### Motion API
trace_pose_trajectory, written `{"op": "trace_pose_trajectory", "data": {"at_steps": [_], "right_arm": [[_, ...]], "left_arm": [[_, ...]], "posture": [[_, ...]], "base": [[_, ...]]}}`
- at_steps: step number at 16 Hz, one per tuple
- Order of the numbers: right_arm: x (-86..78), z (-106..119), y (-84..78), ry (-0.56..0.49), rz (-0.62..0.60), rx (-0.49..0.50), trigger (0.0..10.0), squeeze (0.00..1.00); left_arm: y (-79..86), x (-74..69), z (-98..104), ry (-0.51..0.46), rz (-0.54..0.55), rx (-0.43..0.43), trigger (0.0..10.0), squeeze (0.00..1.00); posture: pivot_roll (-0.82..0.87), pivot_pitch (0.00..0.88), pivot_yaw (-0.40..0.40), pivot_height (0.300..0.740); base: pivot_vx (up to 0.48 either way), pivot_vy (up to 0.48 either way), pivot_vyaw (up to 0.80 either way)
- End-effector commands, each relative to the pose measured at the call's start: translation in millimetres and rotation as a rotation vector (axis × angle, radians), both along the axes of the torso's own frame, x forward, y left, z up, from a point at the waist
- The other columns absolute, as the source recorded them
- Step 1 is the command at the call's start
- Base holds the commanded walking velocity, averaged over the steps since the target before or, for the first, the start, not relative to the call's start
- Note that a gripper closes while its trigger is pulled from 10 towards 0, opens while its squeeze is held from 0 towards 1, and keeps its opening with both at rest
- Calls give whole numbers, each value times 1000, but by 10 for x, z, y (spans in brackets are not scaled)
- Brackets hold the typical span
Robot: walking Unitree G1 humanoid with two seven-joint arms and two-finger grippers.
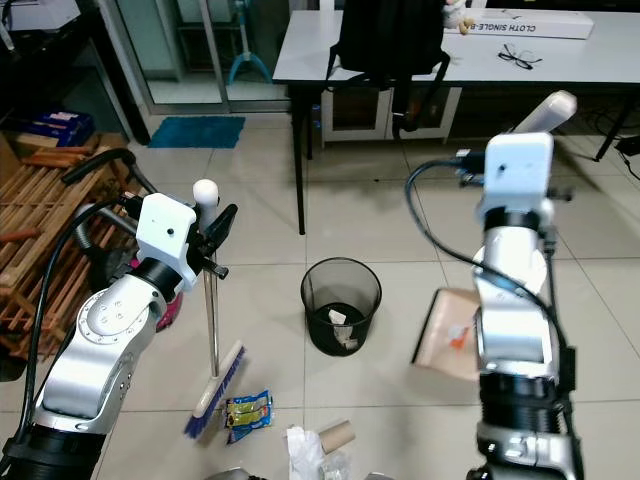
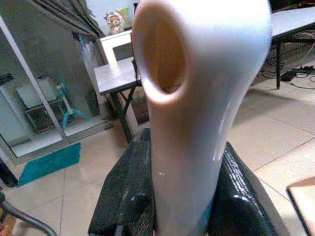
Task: Sweep floor
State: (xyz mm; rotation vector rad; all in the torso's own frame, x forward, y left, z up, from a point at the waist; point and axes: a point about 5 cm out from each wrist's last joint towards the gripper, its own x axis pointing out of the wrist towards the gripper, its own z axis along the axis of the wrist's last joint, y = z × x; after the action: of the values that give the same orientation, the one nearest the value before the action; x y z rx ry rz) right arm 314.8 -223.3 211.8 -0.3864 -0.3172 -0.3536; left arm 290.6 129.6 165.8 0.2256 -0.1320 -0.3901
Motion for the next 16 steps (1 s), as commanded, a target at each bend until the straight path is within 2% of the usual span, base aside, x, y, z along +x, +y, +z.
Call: {"op": "trace_pose_trajectory", "data": {"at_steps": [1, 6, 11, 16], "right_arm": [[-27, 44, 71, -18, 25, -5, 10000, 0], [-48, -105, 157, 39, 56, 51, 10000, 0], [-66, -231, 174, 86, 56, 93, 10000, 0], [-109, -341, 229, 125, 61, 153, 10000, 0]], "left_arm": [[-1, -12, 50, -21, -7, 2, 10000, 0], [0, -28, 17, -12, -7, 4, 10000, 0], [14, -27, 3, -8, 1, 5, 10000, 0], [2, -26, -11, -5, 3, -5, 10000, 0]], "posture": [[-36, 13, 44, 740], [-33, 8, 38, 740], [-36, 13, 36, 740], [-39, 19, 37, 740]], "base": [[-270, 0, 0], [-271, 0, 0], [-271, 0, 0], [0, 0, 0]]}}
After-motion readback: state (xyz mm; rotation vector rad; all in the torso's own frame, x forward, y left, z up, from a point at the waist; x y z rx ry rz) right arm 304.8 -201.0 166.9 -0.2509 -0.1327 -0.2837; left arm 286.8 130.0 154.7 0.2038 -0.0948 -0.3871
